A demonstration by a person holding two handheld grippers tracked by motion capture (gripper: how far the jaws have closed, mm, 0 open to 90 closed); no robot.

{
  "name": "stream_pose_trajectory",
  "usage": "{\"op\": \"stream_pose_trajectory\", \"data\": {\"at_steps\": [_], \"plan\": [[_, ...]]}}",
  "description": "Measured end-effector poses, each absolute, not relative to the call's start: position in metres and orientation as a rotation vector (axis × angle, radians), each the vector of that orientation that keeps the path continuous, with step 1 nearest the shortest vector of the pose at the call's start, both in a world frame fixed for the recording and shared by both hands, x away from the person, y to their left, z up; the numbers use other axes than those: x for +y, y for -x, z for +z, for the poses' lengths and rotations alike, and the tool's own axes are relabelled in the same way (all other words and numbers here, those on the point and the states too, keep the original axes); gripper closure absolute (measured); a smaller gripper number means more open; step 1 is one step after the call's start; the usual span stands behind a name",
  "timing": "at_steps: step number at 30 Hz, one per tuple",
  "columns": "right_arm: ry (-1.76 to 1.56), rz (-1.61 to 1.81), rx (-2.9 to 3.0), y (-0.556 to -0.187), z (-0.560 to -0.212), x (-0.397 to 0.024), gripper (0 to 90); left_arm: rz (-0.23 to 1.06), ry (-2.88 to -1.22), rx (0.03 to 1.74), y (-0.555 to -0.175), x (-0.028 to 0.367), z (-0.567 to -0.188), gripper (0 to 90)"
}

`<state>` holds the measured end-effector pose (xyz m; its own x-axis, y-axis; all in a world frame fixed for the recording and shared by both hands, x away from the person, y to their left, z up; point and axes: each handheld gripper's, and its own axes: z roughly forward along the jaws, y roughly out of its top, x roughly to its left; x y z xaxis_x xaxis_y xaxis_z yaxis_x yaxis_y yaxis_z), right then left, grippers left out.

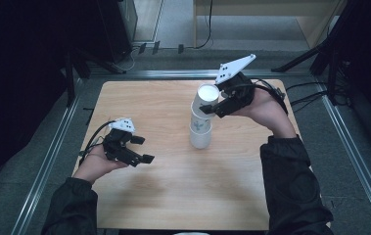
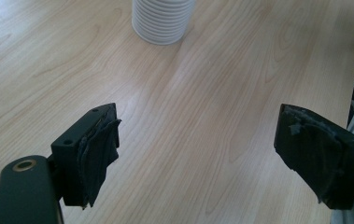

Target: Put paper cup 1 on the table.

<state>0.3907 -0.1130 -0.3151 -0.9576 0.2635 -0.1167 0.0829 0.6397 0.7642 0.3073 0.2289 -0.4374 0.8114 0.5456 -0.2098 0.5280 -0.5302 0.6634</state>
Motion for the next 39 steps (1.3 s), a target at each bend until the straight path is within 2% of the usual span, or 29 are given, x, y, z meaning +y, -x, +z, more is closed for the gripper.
{"op": "stream_pose_trajectory", "data": {"at_steps": [9, 25, 39], "plan": [[-0.259, 1.234, 2.69, -0.371, -0.317, -0.111, 32.0, 0.025, -2.216, 0.757, -0.31, 0.223, -0.434, 14.4], [-0.257, 1.246, 2.763, -0.344, -0.346, -0.106, 32.1, -0.007, -2.165, 0.698, -0.314, 0.211, -0.432, 14.3], [-0.319, 1.221, 2.85, -0.329, -0.401, -0.1, 32.1, -0.036, -2.152, 0.636, -0.315, 0.198, -0.438, 14.4]]}}
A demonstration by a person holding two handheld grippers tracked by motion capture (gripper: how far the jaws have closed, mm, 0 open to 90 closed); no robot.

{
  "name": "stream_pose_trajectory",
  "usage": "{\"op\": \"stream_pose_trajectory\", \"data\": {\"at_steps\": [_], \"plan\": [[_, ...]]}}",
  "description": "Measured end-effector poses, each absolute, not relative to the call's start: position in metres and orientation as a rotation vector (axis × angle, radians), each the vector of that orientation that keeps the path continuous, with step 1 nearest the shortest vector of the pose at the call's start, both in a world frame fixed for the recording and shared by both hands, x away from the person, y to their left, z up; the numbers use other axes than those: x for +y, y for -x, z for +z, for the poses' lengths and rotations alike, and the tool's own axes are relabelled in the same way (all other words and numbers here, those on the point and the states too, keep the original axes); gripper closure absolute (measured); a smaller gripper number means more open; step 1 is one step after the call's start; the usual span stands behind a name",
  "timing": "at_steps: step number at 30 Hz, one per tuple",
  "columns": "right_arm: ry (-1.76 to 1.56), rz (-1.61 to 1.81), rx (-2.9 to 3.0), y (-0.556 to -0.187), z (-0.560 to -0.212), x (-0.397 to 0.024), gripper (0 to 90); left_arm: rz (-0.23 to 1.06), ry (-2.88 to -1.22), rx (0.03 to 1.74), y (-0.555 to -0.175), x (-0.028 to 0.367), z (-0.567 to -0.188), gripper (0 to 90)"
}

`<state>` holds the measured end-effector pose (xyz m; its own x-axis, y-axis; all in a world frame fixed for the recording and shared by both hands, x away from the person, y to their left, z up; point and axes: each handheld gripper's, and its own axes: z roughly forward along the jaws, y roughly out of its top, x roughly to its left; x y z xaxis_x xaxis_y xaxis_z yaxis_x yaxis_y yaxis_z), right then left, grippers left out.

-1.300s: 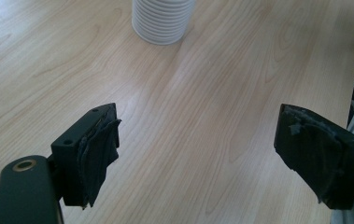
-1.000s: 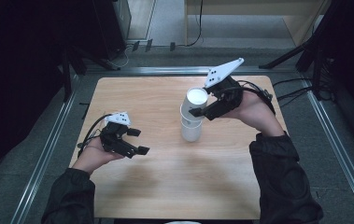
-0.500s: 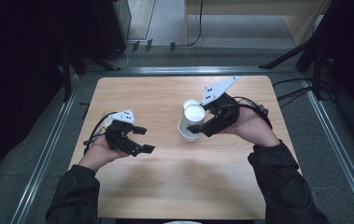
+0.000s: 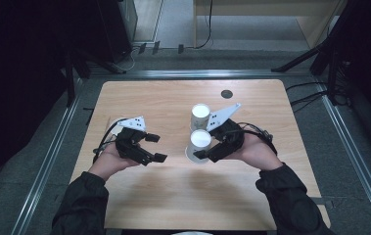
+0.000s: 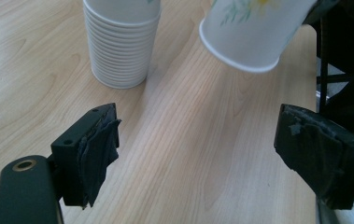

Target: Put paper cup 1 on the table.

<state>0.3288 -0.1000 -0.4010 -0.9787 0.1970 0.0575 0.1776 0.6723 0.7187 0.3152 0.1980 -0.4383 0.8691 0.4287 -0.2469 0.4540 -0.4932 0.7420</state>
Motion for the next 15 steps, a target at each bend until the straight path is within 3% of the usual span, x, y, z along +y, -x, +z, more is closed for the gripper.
{"op": "stream_pose_trajectory", "data": {"at_steps": [15], "plan": [[-0.382, 1.298, 2.838, -0.32, -0.448, -0.098, 32.3, -0.076, -2.173, 0.593, -0.318, 0.181, -0.451, 14.3]]}}
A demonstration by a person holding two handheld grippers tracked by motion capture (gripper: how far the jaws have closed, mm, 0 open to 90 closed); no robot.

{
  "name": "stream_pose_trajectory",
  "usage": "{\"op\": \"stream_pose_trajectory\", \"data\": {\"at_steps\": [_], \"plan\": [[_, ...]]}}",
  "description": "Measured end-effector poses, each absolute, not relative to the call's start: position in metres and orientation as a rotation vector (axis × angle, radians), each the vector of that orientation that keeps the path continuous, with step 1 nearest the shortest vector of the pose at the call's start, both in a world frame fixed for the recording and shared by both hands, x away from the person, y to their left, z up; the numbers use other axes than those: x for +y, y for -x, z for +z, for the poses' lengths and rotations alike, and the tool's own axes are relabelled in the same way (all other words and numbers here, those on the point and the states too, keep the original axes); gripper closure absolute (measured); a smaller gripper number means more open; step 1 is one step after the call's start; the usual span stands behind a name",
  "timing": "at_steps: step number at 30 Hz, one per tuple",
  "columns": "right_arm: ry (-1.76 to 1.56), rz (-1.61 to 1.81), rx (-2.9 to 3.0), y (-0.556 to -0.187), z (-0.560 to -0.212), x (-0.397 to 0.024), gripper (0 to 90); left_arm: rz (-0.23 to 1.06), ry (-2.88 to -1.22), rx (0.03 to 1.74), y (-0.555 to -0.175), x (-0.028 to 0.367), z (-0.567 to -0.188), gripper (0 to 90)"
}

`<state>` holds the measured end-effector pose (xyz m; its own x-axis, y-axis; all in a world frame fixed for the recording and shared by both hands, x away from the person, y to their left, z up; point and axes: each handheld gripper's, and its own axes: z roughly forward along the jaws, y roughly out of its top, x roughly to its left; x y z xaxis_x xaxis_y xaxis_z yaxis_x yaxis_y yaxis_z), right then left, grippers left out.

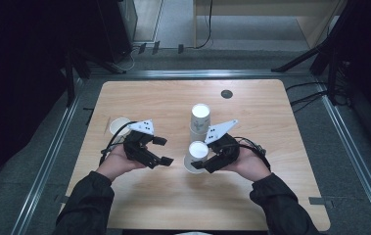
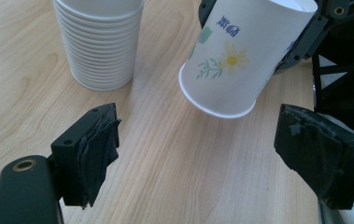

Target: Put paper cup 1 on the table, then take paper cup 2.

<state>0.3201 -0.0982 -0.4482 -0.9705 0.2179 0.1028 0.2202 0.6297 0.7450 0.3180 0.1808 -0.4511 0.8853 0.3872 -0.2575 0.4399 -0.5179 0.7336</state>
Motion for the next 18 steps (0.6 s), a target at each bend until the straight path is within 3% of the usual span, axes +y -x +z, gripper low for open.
{"op": "stream_pose_trajectory", "data": {"at_steps": [18], "plan": [[0.422, -1.388, -2.696, -0.327, -0.46, -0.094, 32.1, -0.122, -2.168, 0.538, -0.321, 0.162, -0.464, 14.3]]}}
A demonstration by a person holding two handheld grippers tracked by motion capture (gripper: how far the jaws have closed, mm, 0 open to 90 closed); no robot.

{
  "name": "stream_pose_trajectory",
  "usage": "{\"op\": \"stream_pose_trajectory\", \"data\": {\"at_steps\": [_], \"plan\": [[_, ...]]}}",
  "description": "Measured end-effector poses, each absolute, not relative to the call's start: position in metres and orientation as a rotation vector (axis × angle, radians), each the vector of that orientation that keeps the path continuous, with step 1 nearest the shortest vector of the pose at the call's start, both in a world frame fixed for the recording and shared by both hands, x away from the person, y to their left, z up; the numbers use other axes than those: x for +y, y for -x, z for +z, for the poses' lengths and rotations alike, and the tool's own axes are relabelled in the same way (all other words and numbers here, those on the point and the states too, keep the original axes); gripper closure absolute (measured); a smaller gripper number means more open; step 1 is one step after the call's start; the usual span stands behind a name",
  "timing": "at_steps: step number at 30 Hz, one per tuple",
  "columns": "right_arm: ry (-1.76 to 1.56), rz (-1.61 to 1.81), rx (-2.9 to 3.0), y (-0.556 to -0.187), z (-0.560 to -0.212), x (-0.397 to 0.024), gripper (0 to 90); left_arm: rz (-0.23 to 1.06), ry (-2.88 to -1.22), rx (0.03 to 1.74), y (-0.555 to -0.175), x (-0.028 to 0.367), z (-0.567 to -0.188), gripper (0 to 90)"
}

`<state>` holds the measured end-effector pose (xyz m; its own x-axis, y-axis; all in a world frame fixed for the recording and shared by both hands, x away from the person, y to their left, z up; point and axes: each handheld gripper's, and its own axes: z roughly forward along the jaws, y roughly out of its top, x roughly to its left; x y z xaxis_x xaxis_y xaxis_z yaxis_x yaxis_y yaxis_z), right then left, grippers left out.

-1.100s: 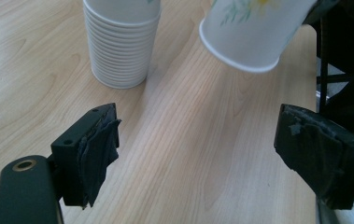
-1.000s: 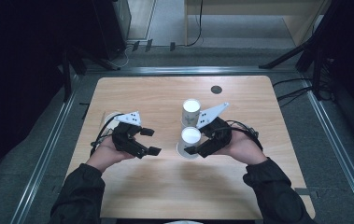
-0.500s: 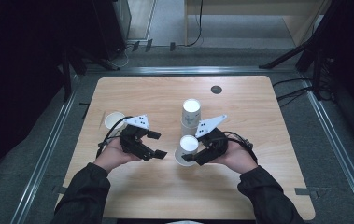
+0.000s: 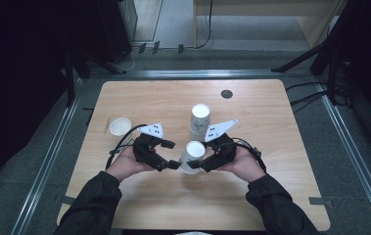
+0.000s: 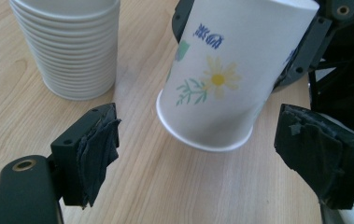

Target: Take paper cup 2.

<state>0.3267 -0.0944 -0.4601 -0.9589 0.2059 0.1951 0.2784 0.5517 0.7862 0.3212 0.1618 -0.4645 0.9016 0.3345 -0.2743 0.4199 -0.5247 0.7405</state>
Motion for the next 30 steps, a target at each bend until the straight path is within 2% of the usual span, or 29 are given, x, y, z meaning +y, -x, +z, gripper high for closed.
{"op": "stream_pose_trajectory", "data": {"at_steps": [30], "plan": [[0.428, -1.472, -2.591, -0.328, -0.452, -0.087, 32.3, -0.159, -2.187, 0.464, -0.319, 0.144, -0.478, 14.4]]}}
